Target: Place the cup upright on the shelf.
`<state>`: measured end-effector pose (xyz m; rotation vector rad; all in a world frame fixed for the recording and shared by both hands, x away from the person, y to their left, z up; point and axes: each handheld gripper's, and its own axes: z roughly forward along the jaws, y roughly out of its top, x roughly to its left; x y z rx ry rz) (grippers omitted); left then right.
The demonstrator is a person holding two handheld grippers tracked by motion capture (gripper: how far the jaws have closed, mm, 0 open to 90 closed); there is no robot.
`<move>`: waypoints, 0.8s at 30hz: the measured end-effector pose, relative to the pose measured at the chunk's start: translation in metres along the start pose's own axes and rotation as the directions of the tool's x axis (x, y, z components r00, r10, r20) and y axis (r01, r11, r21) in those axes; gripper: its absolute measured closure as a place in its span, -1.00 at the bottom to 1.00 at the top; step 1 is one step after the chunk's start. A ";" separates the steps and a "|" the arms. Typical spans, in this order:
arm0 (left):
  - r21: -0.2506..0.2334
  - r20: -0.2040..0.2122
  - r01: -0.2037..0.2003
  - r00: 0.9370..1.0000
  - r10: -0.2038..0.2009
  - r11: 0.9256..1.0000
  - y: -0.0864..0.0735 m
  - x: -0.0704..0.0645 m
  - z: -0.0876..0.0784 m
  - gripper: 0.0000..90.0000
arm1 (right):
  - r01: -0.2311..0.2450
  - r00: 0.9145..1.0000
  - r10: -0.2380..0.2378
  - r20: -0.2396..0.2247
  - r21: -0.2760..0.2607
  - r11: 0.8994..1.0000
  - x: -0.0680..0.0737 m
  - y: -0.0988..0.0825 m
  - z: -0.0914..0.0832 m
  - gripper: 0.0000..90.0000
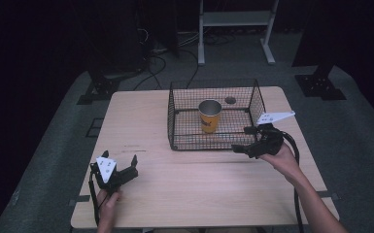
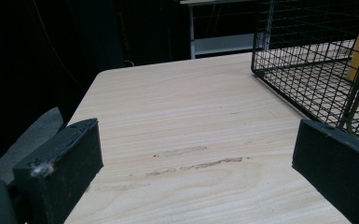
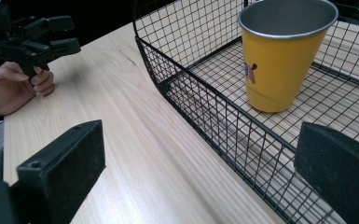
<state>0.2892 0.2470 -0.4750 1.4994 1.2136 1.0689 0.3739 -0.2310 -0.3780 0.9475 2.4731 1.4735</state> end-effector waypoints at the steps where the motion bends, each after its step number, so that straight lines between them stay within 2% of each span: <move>1: 0.000 0.000 0.000 1.000 0.000 1.000 0.000 0.000 0.000 -0.98 | 0.000 1.000 0.000 0.002 -0.002 1.000 0.000 -0.002 -0.001 -0.97; 24: 0.000 0.001 -0.004 1.000 0.004 1.000 0.000 0.000 0.000 -0.98 | -0.044 0.999 0.044 0.027 -0.005 0.999 -0.002 -0.041 -0.016 -0.97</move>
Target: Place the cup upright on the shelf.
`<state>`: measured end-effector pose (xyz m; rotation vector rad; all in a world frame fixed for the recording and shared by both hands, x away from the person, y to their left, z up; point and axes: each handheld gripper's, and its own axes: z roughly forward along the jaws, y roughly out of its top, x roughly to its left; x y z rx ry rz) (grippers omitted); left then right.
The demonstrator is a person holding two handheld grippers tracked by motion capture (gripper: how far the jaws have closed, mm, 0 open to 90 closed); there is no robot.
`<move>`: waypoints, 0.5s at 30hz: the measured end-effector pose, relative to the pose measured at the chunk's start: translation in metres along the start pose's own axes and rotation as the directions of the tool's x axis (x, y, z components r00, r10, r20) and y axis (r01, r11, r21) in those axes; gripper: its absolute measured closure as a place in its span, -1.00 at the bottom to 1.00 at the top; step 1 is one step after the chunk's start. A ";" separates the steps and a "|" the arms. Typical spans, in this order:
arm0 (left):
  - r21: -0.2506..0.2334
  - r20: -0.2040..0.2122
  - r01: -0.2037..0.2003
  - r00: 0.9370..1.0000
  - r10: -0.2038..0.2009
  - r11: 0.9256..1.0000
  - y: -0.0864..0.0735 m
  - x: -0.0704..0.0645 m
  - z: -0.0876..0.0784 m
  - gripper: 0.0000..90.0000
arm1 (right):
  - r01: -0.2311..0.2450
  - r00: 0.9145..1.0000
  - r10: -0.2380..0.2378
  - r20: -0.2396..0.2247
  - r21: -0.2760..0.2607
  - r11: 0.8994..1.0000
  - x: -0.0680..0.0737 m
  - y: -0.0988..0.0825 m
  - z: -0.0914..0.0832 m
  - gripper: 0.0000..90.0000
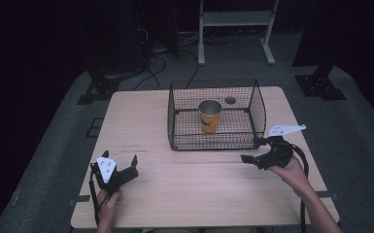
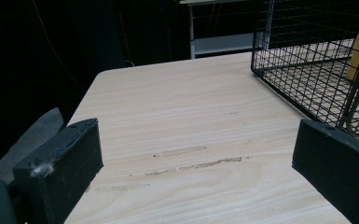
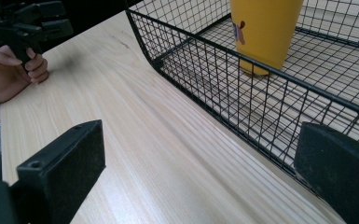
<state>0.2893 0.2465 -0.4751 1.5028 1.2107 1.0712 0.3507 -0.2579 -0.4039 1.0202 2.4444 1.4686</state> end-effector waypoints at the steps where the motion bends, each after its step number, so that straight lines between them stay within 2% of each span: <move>1: 0.000 0.000 0.000 1.000 0.000 1.000 0.000 0.000 0.000 -0.98 | -0.004 1.000 0.004 0.001 -0.001 1.000 0.000 -0.001 0.000 -0.97; 13: 0.000 0.000 -0.003 1.000 0.003 1.000 0.000 0.000 0.000 -0.98 | -0.019 1.000 0.019 0.006 0.001 1.000 0.000 -0.021 -0.005 -0.97; 15: 0.001 0.000 -0.003 1.000 0.003 1.000 0.000 0.000 0.000 -0.98 | -0.014 1.000 0.014 0.019 0.006 1.000 -0.001 -0.023 -0.005 -0.97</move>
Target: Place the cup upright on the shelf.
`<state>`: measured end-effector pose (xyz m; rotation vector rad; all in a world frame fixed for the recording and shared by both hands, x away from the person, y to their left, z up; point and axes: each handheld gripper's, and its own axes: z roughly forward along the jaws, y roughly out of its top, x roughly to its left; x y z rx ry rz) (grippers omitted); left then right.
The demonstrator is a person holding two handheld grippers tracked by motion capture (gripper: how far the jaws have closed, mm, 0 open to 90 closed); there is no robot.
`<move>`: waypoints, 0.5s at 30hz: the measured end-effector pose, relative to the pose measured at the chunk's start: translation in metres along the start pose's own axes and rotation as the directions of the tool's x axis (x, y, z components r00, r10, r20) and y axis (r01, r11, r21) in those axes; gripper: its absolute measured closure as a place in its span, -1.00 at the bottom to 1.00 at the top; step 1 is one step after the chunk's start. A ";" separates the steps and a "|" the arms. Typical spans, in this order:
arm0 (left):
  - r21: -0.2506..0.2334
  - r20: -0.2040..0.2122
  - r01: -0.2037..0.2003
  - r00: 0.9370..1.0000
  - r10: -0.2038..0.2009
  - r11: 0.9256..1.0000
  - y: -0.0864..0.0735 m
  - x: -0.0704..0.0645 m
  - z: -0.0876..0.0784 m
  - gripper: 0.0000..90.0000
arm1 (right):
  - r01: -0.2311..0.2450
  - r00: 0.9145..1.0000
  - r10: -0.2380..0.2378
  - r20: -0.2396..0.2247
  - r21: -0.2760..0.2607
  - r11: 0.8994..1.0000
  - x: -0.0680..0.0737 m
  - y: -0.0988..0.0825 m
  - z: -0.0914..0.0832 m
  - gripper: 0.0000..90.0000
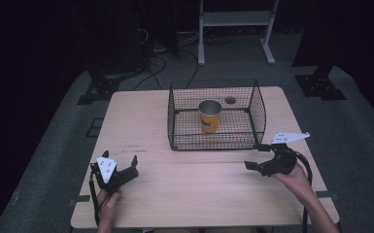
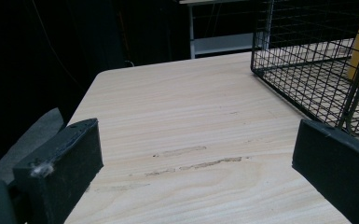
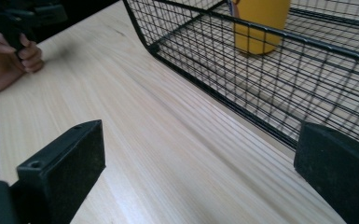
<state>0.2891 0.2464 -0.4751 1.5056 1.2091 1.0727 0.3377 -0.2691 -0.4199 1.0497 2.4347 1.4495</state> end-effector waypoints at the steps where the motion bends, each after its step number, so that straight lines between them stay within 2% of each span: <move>1: 0.000 0.000 0.001 1.000 -0.001 1.000 0.000 0.000 0.000 -0.98 | -0.004 1.000 0.004 0.000 -0.001 1.000 0.000 -0.001 0.000 -0.97; 15: 0.000 0.000 -0.002 1.000 0.002 1.000 0.000 0.000 0.000 -0.98 | -0.027 0.999 0.028 0.017 -0.015 1.000 -0.001 -0.017 -0.006 -0.97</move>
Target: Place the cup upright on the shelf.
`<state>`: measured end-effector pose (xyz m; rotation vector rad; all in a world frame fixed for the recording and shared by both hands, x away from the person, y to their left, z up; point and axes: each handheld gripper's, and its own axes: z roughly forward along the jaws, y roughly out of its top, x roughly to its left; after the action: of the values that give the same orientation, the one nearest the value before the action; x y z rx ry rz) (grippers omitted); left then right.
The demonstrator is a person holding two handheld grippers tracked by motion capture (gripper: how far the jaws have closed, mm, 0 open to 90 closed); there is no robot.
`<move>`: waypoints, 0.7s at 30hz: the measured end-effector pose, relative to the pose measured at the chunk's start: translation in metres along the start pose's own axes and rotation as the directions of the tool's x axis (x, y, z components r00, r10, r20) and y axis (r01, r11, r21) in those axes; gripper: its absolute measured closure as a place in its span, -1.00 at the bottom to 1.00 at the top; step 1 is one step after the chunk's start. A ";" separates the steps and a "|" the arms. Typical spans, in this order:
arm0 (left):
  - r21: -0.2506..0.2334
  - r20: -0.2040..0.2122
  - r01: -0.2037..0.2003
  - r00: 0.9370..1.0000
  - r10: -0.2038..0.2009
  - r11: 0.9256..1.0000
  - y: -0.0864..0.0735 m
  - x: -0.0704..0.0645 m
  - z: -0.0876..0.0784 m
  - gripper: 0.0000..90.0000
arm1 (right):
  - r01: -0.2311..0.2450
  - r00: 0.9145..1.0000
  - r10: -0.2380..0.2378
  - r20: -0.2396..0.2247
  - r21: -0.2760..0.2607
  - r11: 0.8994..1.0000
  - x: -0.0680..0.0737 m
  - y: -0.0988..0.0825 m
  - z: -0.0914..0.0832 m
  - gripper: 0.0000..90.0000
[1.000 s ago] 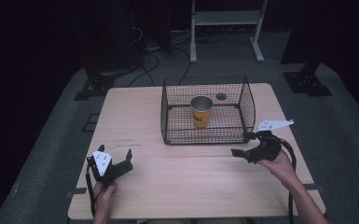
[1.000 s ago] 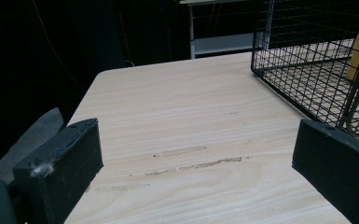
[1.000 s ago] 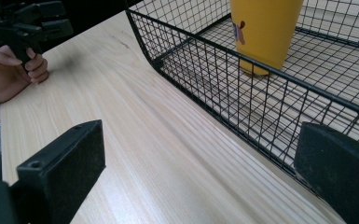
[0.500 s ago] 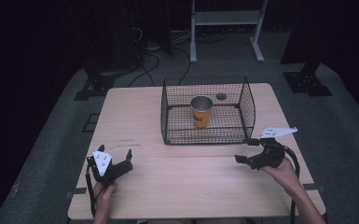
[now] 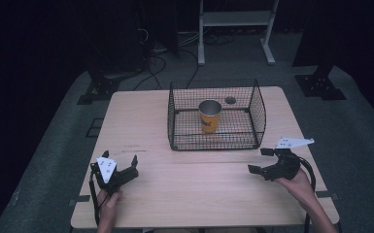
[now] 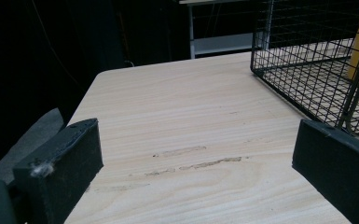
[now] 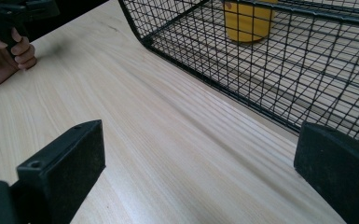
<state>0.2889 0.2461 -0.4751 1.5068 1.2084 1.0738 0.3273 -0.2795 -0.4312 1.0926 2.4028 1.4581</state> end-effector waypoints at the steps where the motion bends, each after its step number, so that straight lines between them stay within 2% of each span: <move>1: 0.000 0.000 -0.001 1.000 0.001 1.000 0.000 0.000 0.000 -0.98 | -0.005 1.000 0.005 -0.001 -0.005 1.000 -0.001 -0.001 -0.001 -0.97; 8: -0.001 0.000 0.000 1.000 0.000 1.000 0.000 0.000 0.000 -0.98 | -0.030 1.000 0.030 0.007 -0.032 0.999 -0.004 -0.010 -0.005 -0.97; 14: -0.001 0.000 -0.001 1.000 0.001 1.000 0.000 0.000 0.000 -0.98 | -0.051 0.999 0.052 0.011 -0.033 0.998 -0.005 -0.019 -0.007 -0.97; 21: -0.001 -0.001 -0.004 1.000 0.004 1.000 0.000 -0.001 0.000 -0.98 | -0.045 0.999 0.047 0.028 -0.048 0.998 -0.002 -0.027 -0.010 -0.97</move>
<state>0.2888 0.2456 -0.4751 1.5091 1.2055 1.0778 0.3104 -0.2953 -0.4478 1.1576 2.3257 1.4949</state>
